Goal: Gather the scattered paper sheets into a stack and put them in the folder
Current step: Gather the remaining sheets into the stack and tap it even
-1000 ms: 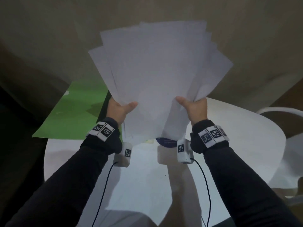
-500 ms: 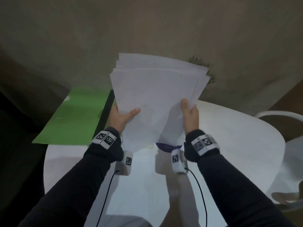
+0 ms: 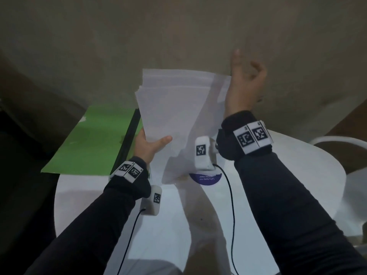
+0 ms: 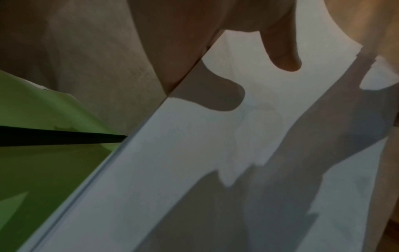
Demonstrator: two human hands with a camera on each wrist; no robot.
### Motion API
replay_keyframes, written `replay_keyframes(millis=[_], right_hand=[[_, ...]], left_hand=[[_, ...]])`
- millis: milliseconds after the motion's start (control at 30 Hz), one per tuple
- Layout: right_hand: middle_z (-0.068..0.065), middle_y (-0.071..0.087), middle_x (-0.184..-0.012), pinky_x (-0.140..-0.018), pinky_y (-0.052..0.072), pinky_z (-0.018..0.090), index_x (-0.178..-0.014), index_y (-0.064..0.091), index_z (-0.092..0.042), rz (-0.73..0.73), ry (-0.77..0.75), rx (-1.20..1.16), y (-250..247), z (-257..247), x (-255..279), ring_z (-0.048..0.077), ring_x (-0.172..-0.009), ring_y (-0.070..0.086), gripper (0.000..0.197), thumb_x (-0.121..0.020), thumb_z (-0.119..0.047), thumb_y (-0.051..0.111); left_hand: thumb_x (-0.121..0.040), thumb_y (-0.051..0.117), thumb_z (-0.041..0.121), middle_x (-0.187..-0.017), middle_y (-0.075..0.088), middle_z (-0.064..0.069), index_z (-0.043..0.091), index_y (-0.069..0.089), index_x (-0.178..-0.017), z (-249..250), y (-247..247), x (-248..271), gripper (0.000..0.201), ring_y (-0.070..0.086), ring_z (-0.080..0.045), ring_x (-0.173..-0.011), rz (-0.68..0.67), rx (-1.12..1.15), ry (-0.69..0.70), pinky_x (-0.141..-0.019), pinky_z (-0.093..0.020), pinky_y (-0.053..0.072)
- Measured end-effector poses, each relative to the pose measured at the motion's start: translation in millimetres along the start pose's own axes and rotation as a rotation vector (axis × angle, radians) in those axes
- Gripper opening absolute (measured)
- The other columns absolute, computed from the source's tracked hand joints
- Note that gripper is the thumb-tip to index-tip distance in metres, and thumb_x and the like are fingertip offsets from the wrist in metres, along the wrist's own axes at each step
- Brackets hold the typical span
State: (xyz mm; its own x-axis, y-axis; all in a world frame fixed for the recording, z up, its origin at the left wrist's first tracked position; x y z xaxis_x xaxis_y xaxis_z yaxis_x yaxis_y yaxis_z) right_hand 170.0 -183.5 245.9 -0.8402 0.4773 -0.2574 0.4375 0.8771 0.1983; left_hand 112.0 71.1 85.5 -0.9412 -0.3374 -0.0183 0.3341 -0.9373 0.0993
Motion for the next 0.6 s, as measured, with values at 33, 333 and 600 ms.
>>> replay_keyframes(millis=[33,333,600], right_hand=[[-0.012,0.047,-0.073,-0.079,0.045,0.019,-0.117,0.047,-0.018,0.002,-0.004,0.038,3,0,0,-0.002,-0.064,0.049,0.049,-0.078,-0.037,0.072],[-0.005,0.053,-0.076,-0.094,0.047,0.028,-0.112,0.041,-0.023,0.025,-0.060,-0.023,-7,7,-1,0.001,-0.072,0.057,0.050,-0.074,-0.013,0.073],[-0.002,0.057,-0.099,-0.080,0.046,0.021,-0.093,0.052,-0.022,-0.015,0.090,-0.046,-13,38,-3,0.012,-0.089,0.057,0.023,-0.080,-0.025,0.071]], left_hand=[[-0.046,0.084,0.034,-0.104,0.067,0.009,0.029,0.058,-0.102,1,0,0,0.062,0.065,-0.005,-0.095,-0.003,0.003,0.010,-0.087,-0.033,0.054],[-0.071,0.076,-0.001,-0.088,0.072,0.012,0.024,0.064,-0.093,-8,-1,-7,0.035,0.068,-0.002,-0.081,-0.044,-0.036,-0.017,-0.080,-0.029,0.052],[-0.069,0.077,-0.004,-0.091,0.065,0.004,0.021,0.060,-0.088,-21,5,-6,0.036,0.063,-0.008,-0.084,-0.082,-0.040,-0.070,-0.069,-0.012,0.054]])
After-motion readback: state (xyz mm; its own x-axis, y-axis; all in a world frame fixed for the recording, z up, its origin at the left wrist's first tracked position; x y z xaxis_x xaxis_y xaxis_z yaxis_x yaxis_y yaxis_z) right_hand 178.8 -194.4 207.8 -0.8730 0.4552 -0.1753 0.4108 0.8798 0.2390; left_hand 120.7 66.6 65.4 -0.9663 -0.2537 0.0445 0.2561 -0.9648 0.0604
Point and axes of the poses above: each hand's wrist, its own x-axis away from the middle knuckle, its own y-axis out of the palm, z = x × y, the point moved 10 cm from there along -x, towards the middle knuckle
